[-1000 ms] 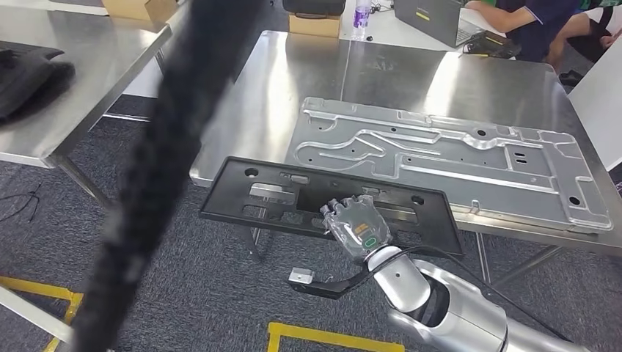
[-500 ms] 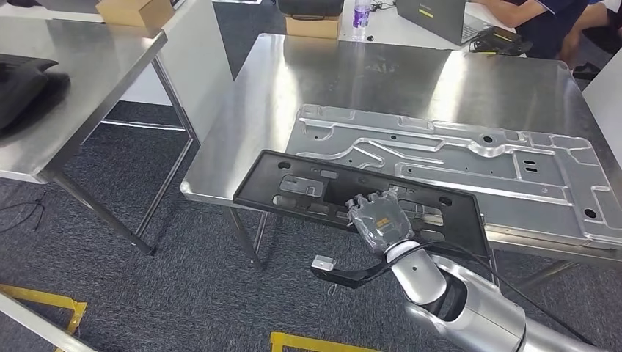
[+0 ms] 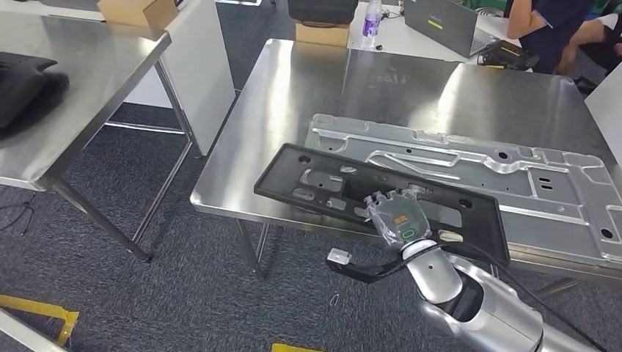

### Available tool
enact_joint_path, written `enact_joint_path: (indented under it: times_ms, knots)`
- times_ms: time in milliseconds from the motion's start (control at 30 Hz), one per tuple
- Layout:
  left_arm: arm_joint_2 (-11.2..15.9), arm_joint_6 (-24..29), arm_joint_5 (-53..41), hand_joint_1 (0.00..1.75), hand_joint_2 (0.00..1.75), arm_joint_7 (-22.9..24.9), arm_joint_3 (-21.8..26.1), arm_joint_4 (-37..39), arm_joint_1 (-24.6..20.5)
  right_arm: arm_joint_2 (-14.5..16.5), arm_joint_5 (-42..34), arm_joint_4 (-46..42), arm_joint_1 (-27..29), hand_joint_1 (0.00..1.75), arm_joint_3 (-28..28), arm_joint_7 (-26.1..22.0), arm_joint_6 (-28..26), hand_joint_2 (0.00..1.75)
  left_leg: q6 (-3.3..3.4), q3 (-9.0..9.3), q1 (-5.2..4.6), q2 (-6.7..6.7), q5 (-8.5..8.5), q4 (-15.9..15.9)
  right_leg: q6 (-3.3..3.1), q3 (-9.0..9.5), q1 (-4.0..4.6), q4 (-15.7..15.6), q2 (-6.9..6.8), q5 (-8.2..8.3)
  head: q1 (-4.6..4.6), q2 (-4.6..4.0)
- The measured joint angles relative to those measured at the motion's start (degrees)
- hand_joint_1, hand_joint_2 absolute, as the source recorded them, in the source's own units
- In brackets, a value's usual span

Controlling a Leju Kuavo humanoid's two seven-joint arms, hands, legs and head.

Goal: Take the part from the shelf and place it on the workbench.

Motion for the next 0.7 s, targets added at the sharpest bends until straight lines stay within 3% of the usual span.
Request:
enact_joint_path:
  times_ms: [67,100,133,200,233,267,333,400,467,567,600,633,700]
  knots:
    - [0.00,0.08,-0.01,0.00,1.75,-0.01,0.00,0.00,0.10,-0.33,0.27,-0.14,0.13,1.75,-0.28,0.04,0.15,1.75,0.54,0.66,-0.24,-0.01,-0.54,0.00,0.04,-5.06,0.03,8.00,0.00,-1.85,0.04,0.00]
    - [0.00,0.08,-0.01,0.00,1.75,-0.01,-0.01,0.00,0.18,-0.49,0.42,-0.19,0.23,1.75,-0.37,0.06,0.21,1.75,0.69,1.02,-0.39,-0.06,-0.85,0.00,-0.08,-6.90,0.06,10.01,0.00,-1.65,0.05,0.01]
    - [0.00,0.08,0.00,0.00,1.75,-0.01,-0.01,0.00,0.22,-0.61,0.56,-0.26,0.30,1.75,-0.49,0.05,0.24,1.75,0.76,1.50,-0.53,-0.13,-1.20,0.00,-0.34,-7.65,0.15,9.73,0.00,-0.25,0.06,0.00]
    - [-0.03,0.08,0.01,0.00,1.75,-0.01,-0.01,0.00,0.23,-0.85,0.90,-0.63,0.19,1.75,-0.81,-0.08,0.27,1.75,0.75,2.59,-0.73,-0.28,-2.03,-0.05,-1.25,-5.86,0.54,3.00,0.01,4.98,0.07,0.00]
    - [-0.08,0.08,0.02,0.00,1.75,-0.01,-0.01,0.00,0.18,-0.98,1.16,-0.89,-0.02,1.75,-0.99,-0.25,0.30,1.75,0.61,3.03,-0.91,-0.34,-2.47,-0.06,-1.76,-4.20,0.86,-0.99,0.01,7.05,0.03,-0.01]
    - [-0.13,0.07,0.03,0.00,1.75,-0.01,0.00,0.00,0.13,-1.09,1.45,-1.25,-0.33,1.75,-1.14,-0.49,0.38,1.75,0.41,3.25,-1.01,-0.37,-2.84,-0.07,-2.14,-2.83,1.15,-4.27,0.03,8.08,0.02,0.00]
    - [-0.20,0.05,0.04,0.00,1.75,0.01,0.00,0.00,0.06,-1.19,1.97,-1.98,-0.94,1.75,-1.33,-0.95,0.63,1.75,-0.13,3.35,-1.08,-0.38,-3.33,-0.28,-2.59,-1.70,1.58,-6.63,0.08,7.60,0.00,0.00]
    - [-0.15,0.05,0.04,0.00,1.75,0.01,0.00,0.00,-0.02,-1.17,2.30,-2.82,-1.29,1.75,-1.38,-1.37,0.88,1.75,-0.75,3.75,-1.10,-0.30,-3.78,-0.60,-2.83,-1.13,1.29,-7.45,0.11,7.19,0.04,0.00]
    - [-0.09,0.05,0.08,0.00,1.75,0.01,-0.01,0.00,-0.16,-1.09,2.44,-3.60,-1.65,1.75,-1.33,-1.77,1.09,1.75,-1.57,2.86,-0.95,-0.19,-5.20,1.96,-3.16,-0.16,0.79,-8.25,0.07,6.92,-0.13,-0.01]
    - [-0.09,0.03,0.42,0.00,1.75,-0.04,0.03,0.00,-0.24,-0.74,2.46,-4.26,-2.20,1.75,-0.89,-2.17,1.51,1.75,-2.78,-3.82,-0.05,-0.13,-8.66,12.97,-3.50,0.82,0.62,-8.49,0.03,6.11,-0.34,0.00]
    - [-0.09,-0.02,0.54,0.00,1.75,-0.08,0.05,0.00,-0.30,-0.61,2.44,-4.34,-2.22,1.75,-0.65,-2.27,1.67,1.75,-3.13,-5.70,0.15,-0.11,-8.64,15.31,-3.41,1.20,0.56,-8.48,0.02,5.76,-0.35,0.01]
    - [-0.09,-0.08,0.66,0.00,1.75,-0.07,0.07,0.00,-0.36,-0.43,2.43,-4.43,-2.20,1.75,-0.37,-2.35,1.86,1.75,-3.47,-6.52,0.30,-0.08,-7.39,15.44,-3.27,1.71,0.47,-8.46,0.02,5.34,-0.35,0.00]
    - [-0.08,-0.18,0.82,0.00,1.75,0.14,0.09,0.00,-0.41,0.06,2.41,-4.59,-2.21,1.75,0.16,-2.44,2.21,1.75,-3.99,-5.14,0.59,0.09,-2.18,9.67,-2.85,3.07,0.25,-8.45,0.03,4.42,-0.35,-0.01]
